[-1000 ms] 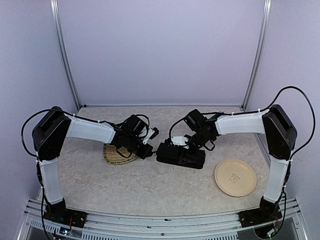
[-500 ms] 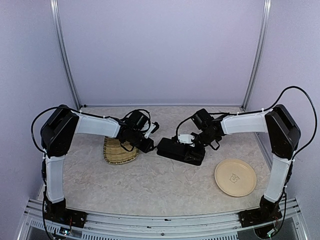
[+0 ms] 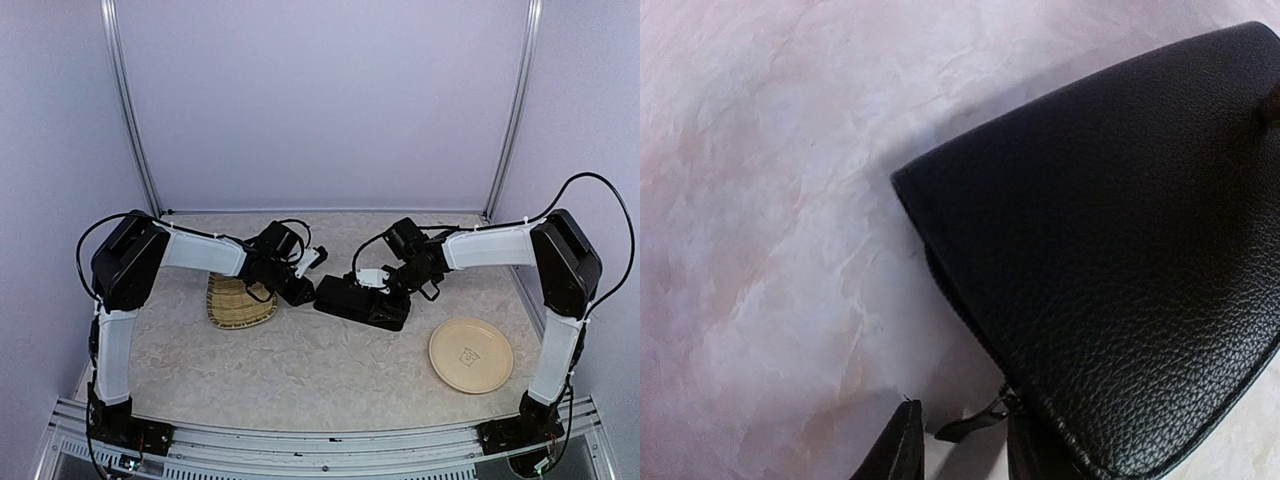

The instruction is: Sort the hair-cutting tools

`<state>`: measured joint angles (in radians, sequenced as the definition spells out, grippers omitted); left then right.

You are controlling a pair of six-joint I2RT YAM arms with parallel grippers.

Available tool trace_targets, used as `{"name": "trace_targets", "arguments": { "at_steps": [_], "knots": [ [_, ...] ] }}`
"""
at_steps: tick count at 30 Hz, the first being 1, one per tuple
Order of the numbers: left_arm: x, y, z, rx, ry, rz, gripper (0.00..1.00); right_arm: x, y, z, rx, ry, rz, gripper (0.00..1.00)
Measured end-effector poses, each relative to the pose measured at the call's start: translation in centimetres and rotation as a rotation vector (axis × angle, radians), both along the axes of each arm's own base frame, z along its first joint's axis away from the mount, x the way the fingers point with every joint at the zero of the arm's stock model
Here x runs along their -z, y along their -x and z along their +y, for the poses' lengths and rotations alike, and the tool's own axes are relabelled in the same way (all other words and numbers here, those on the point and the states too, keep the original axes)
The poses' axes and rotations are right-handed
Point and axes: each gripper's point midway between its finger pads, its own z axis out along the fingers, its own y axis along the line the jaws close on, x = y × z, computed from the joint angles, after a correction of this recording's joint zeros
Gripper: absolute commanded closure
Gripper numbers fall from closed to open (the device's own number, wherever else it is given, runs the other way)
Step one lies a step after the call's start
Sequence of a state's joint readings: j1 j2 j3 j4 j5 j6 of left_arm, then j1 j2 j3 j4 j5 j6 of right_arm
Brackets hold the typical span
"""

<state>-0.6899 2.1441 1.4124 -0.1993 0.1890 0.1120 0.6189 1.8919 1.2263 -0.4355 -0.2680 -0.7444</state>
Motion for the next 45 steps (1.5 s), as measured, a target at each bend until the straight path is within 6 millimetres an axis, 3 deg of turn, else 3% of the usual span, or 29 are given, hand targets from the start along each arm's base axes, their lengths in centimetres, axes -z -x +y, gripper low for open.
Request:
{"name": "trace_targets", "arguments": {
  "at_steps": [3, 8, 14, 21, 32, 40, 45],
  "knots": [
    [0.1, -0.3, -0.5, 0.025, 0.014, -0.017, 0.88, 0.0, 0.0, 0.0, -0.001, 0.000, 0.000, 0.33],
    [0.0, -0.6, -1.0, 0.041, 0.036, -0.030, 1.00, 0.0, 0.0, 0.0, 0.000, 0.000, 0.000, 0.33],
    [0.0, -0.2, 0.0, 0.006, 0.028, -0.041, 1.00, 0.0, 0.0, 0.0, 0.000, 0.001, 0.002, 0.35],
    [0.2, 2.1, 1.0, -0.023, -0.019, -0.006, 1.00, 0.3, -0.3, 0.1, 0.011, 0.006, 0.010, 0.41],
    [-0.1, 6.2, -0.5, 0.012, 0.010, 0.100, 1.00, 0.4, -0.8, 0.6, 0.036, 0.002, 0.036, 0.45],
    [-0.3, 6.0, -0.5, -0.039, 0.027, 0.149, 1.00, 0.4, -0.3, 0.9, 0.036, -0.004, 0.059, 0.44],
    [-0.2, 3.5, 0.5, -0.114, -0.020, 0.156, 1.00, 0.3, 0.0, 1.2, 0.040, -0.005, 0.063, 0.41]
  ]
}}
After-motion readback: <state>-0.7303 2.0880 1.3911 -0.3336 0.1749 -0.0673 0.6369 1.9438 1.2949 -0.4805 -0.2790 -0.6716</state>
